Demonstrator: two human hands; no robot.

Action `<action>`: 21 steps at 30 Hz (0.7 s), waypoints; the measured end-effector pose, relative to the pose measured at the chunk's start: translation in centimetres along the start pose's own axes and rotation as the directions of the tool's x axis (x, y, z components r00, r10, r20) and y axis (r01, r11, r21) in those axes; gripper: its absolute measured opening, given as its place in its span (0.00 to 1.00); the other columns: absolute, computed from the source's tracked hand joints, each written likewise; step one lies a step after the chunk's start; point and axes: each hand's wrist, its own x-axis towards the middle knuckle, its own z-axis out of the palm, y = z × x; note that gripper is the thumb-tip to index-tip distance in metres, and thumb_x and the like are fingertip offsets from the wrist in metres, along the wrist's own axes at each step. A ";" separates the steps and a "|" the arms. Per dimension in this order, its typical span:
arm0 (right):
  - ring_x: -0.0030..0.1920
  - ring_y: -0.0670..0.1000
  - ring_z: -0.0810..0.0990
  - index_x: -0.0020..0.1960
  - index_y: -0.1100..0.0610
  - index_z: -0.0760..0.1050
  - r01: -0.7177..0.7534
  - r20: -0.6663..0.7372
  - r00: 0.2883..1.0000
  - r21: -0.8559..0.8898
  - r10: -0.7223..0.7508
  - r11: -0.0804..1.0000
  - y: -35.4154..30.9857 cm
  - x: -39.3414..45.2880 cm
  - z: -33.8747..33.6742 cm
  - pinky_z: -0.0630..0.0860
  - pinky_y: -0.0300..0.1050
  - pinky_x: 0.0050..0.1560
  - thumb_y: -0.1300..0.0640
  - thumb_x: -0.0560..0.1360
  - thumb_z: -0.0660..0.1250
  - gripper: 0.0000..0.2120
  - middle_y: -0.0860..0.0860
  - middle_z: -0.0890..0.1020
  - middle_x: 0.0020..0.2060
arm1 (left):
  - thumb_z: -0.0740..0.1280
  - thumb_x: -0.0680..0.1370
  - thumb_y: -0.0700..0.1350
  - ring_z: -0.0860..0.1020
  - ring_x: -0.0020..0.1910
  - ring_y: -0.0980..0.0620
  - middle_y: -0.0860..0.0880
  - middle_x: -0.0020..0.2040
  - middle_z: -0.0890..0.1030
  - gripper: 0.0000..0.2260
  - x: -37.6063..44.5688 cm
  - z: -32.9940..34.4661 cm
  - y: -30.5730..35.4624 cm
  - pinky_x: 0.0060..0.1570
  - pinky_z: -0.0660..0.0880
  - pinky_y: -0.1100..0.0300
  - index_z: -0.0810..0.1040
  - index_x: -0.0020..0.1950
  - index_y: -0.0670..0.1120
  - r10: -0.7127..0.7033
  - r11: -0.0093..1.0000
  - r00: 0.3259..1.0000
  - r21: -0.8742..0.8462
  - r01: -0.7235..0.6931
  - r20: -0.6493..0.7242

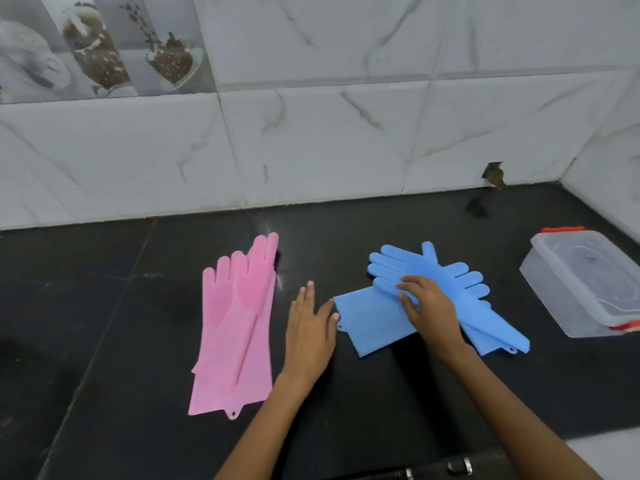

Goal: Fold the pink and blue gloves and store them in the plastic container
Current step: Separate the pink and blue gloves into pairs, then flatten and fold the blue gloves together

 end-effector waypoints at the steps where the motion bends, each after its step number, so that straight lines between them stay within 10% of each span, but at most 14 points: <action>1: 0.60 0.53 0.76 0.56 0.56 0.80 -0.048 0.010 0.999 -0.024 0.049 0.999 1.5 0.1 -0.7 0.76 0.47 0.50 0.56 0.75 0.68 0.11 0.53 0.79 0.59 | 0.55 0.82 0.50 0.50 0.77 0.48 0.44 0.78 0.53 0.18 0.4 0.8 1.4 0.75 0.47 0.55 0.69 0.71 0.48 0.035 0.999 0.999 -0.016 -0.035 0.023; 6: 0.66 0.54 0.71 0.64 0.57 0.74 -0.061 0.188 0.978 -0.157 0.090 0.986 6.2 0.1 -2.2 0.72 0.48 0.61 0.49 0.73 0.69 0.22 0.54 0.74 0.66 | 0.56 0.82 0.50 0.58 0.76 0.48 0.44 0.76 0.60 0.20 1.7 5.0 6.9 0.74 0.54 0.55 0.67 0.72 0.46 0.108 0.994 0.983 -0.046 -0.103 0.147; 11: 0.65 0.58 0.72 0.65 0.57 0.72 -0.179 0.061 0.980 -0.147 0.189 0.973 7.8 0.1 -2.6 0.70 0.54 0.62 0.43 0.71 0.70 0.28 0.58 0.72 0.67 | 0.59 0.81 0.47 0.64 0.71 0.45 0.42 0.73 0.66 0.18 4.4 7.5 9.5 0.68 0.64 0.54 0.68 0.71 0.48 0.019 1.000 0.990 -0.012 -0.017 0.138; 16: 0.56 0.54 0.79 0.63 0.58 0.74 -0.253 0.077 0.964 -0.011 0.253 0.967 8.5 0.5 -4.1 0.74 0.46 0.52 0.51 0.77 0.63 0.17 0.53 0.81 0.56 | 0.65 0.79 0.46 0.76 0.52 0.46 0.43 0.62 0.72 0.17 6.9 8.3 11.9 0.52 0.71 0.58 0.71 0.66 0.42 -0.260 0.912 0.965 -0.319 0.257 0.035; 21: 0.50 0.52 0.81 0.49 0.58 0.81 -0.012 0.196 0.981 0.088 -0.006 0.996 6.2 -0.3 -4.0 0.77 0.47 0.50 0.58 0.75 0.65 0.08 0.51 0.85 0.48 | 0.69 0.71 0.30 0.76 0.40 0.47 0.45 0.53 0.71 0.11 8.1 8.7 13.1 0.49 0.76 0.57 0.76 0.50 0.42 -0.453 0.761 0.889 -0.546 0.350 -0.061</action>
